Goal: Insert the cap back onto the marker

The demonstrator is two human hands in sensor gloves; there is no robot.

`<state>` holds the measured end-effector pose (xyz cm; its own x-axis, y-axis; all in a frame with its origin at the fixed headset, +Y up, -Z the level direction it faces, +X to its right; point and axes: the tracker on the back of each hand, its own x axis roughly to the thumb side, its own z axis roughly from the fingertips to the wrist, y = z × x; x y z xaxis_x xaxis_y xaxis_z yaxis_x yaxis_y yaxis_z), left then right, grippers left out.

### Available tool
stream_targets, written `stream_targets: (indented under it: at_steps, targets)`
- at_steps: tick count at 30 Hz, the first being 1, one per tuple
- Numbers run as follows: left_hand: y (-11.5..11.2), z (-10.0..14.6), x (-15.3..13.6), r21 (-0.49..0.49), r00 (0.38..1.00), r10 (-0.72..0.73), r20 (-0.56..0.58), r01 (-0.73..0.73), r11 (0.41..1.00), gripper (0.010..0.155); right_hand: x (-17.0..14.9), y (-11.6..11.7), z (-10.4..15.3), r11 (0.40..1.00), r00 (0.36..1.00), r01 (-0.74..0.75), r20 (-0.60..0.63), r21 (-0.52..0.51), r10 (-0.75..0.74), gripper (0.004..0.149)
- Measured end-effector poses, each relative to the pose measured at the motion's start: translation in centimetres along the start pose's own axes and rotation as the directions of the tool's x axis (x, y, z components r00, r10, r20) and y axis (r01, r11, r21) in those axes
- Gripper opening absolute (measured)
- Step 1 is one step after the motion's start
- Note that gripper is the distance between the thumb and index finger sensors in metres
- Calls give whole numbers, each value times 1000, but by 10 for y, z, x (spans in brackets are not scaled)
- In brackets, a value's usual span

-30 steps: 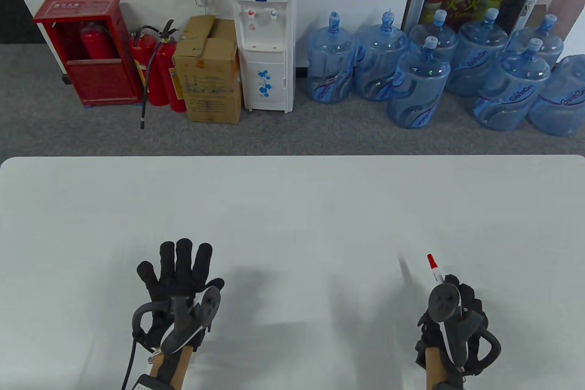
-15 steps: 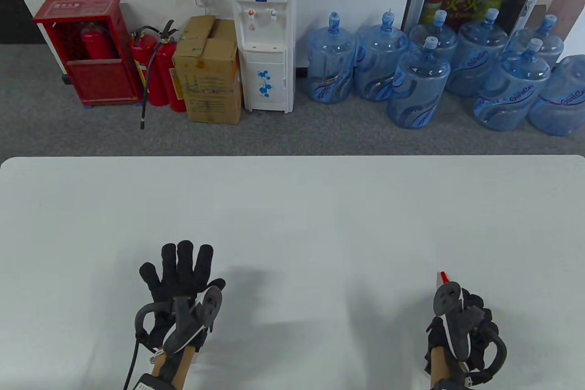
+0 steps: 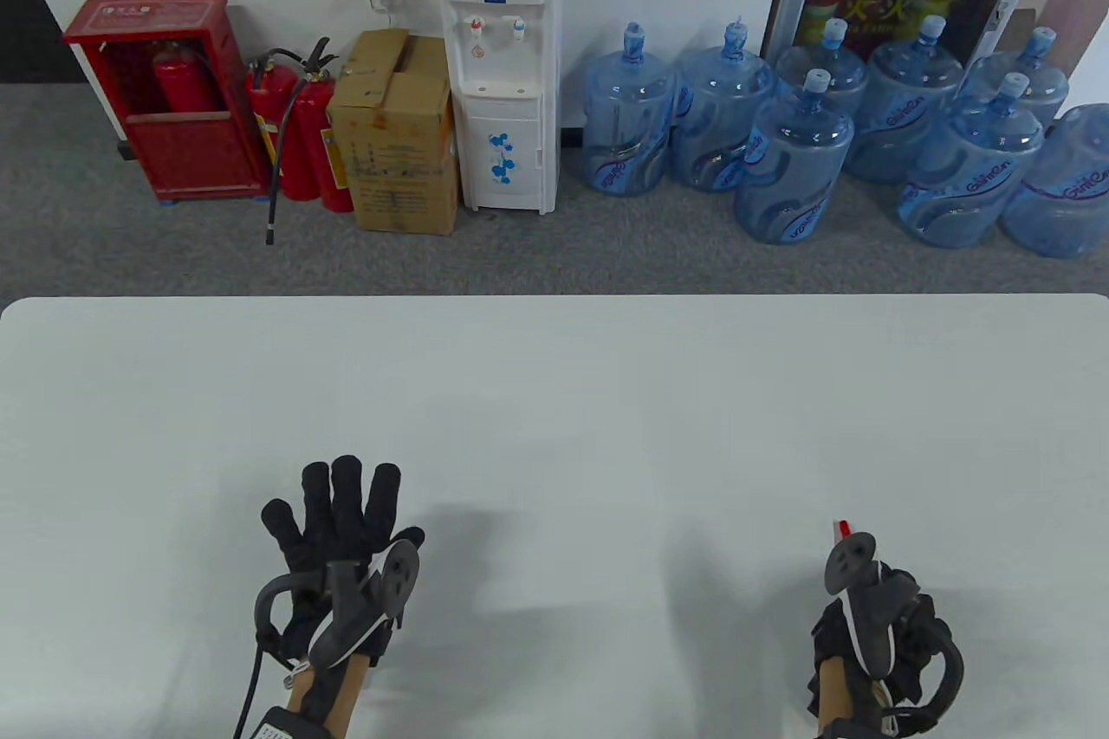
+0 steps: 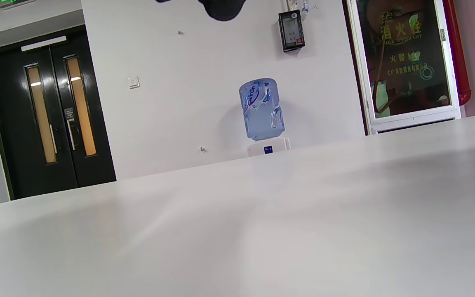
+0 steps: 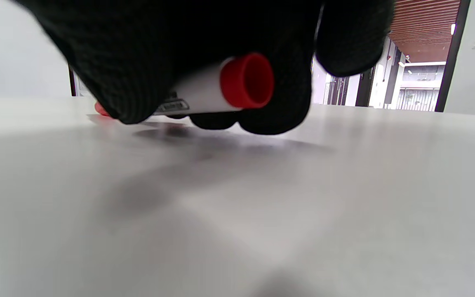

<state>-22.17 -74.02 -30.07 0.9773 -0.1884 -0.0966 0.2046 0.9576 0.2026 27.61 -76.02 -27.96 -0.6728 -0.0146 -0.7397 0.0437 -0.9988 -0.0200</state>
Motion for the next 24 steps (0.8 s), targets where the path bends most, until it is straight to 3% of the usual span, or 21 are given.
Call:
stream_targets:
  at_steps: [24]
  targets:
    - [-1, 0, -1, -22, 1000, 13, -18, -13, 1000, 77, 0, 2, -3, 999, 1000, -22, -15, 40, 23, 52]
